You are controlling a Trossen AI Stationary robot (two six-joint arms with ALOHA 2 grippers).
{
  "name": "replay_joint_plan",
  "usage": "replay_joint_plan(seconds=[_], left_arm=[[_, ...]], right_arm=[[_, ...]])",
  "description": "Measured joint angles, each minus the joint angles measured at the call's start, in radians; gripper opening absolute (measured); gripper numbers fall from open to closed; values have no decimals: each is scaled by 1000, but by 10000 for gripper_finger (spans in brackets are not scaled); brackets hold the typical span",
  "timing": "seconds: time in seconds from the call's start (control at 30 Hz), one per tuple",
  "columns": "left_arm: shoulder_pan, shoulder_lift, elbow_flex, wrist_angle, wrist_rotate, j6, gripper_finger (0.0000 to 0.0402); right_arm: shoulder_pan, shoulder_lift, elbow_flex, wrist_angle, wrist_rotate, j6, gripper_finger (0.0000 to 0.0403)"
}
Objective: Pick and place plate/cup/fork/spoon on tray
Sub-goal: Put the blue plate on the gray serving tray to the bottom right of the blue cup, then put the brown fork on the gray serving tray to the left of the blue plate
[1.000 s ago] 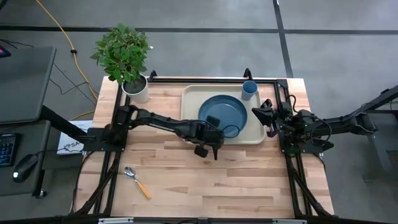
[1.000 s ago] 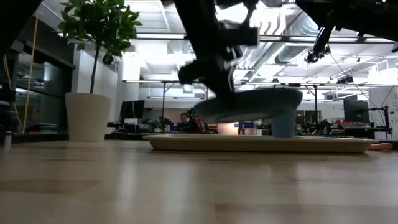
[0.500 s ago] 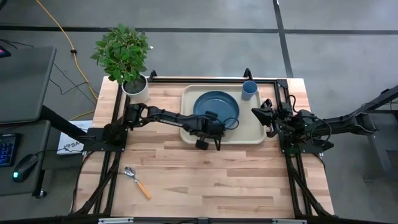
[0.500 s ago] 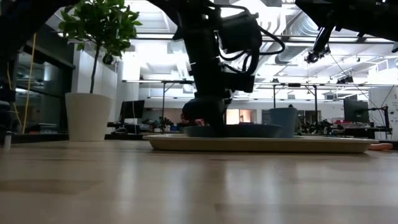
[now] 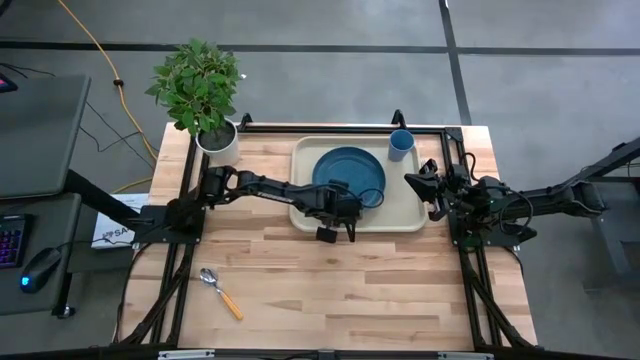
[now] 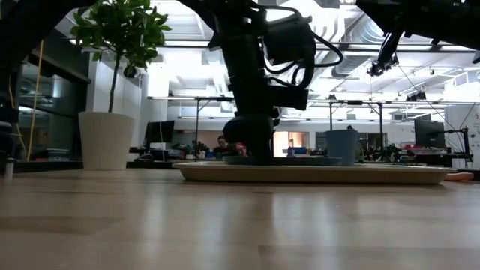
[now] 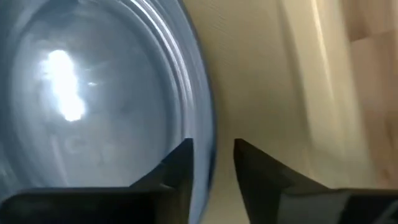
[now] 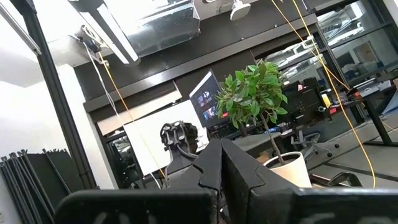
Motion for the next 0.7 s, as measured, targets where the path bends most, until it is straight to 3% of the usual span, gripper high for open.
replay_joint_plan(seconds=[0.23, 0.4, 0.5, 0.6, 0.7], left_arm=[[14, -37, 81, -173, 197, -96, 175], [55, -106, 219, -298, 503, -247, 191], [89, -211, 246, -236, 674, -331, 189], [117, -345, 246, -130, 725, -393, 185], [148, -480, 246, -19, 725, -412, 182]], right_arm=[[0, 0, 0, 9, 10, 113, 0], [0, 6, 10, 61, 114, 204, 15], [-8, 13, 69, 39, 154, 181, 48], [-38, 22, 182, -90, 176, 162, 100], [-92, 33, 353, -436, 226, 163, 159]])
